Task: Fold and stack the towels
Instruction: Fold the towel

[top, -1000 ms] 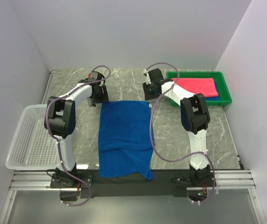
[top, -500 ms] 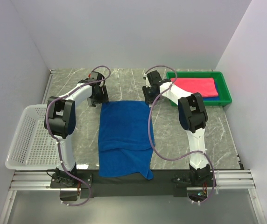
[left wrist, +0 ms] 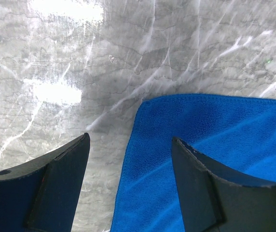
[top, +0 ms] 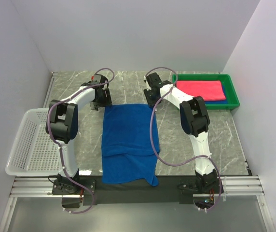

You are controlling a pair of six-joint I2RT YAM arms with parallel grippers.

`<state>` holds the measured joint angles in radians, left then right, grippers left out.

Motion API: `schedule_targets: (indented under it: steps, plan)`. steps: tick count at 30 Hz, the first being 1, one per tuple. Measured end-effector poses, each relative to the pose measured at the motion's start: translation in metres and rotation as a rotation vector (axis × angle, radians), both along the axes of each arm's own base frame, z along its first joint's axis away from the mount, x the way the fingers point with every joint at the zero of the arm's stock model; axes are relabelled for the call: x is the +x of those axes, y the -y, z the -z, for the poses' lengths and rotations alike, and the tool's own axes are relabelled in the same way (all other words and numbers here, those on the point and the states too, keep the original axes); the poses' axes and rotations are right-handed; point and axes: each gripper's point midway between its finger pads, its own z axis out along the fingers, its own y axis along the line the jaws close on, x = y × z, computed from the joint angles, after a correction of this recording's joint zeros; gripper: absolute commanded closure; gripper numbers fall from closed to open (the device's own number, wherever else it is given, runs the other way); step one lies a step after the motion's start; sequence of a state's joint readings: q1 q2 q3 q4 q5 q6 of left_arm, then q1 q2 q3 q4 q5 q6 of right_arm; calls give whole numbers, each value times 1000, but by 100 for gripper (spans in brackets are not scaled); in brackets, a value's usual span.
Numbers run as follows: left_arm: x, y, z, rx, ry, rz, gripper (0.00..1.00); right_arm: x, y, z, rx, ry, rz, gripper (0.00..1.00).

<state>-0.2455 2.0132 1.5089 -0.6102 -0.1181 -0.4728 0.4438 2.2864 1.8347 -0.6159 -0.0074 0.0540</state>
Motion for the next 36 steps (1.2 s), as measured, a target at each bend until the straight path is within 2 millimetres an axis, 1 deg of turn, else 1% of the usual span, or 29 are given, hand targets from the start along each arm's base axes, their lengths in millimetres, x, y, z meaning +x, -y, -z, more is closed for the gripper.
schedule_targets:
  steps: [1, 8, 12, 15, 17, 18, 19, 22, 25, 36]
  plan:
    - [0, 0, 0, 1, 0, 0, 26, 0, 0, 0, -2, 1, 1, 65]
    - [0, -1, 0, 6, 0, 6, 26, -1, -1, 0, -3, 1, 14, 65]
    - [4, 0, 4, 7, -4, 6, 29, -1, -1, 0, -4, 1, 19, 65]
    - [14, 3, 10, 7, -6, 6, 34, -1, -1, 0, -3, 1, 21, 65]
    - [19, 4, 16, 8, -12, 6, 41, -1, -1, 0, -3, 1, 21, 65]
    - [20, 4, 19, 10, -17, 6, 47, -1, -1, 1, -3, 0, 21, 65]
    - [20, 3, 20, 18, -22, 7, 48, -1, -1, 1, -2, 0, 21, 65]
    - [24, 4, 21, 17, -18, 16, 49, -1, -1, 1, -2, 0, 21, 65]
    - [24, 4, 21, 21, -17, 20, 55, -1, -1, 1, -2, 1, 21, 65]
    - [23, 1, 24, 41, -19, 32, 60, -1, -1, 1, -1, 4, 21, 65]
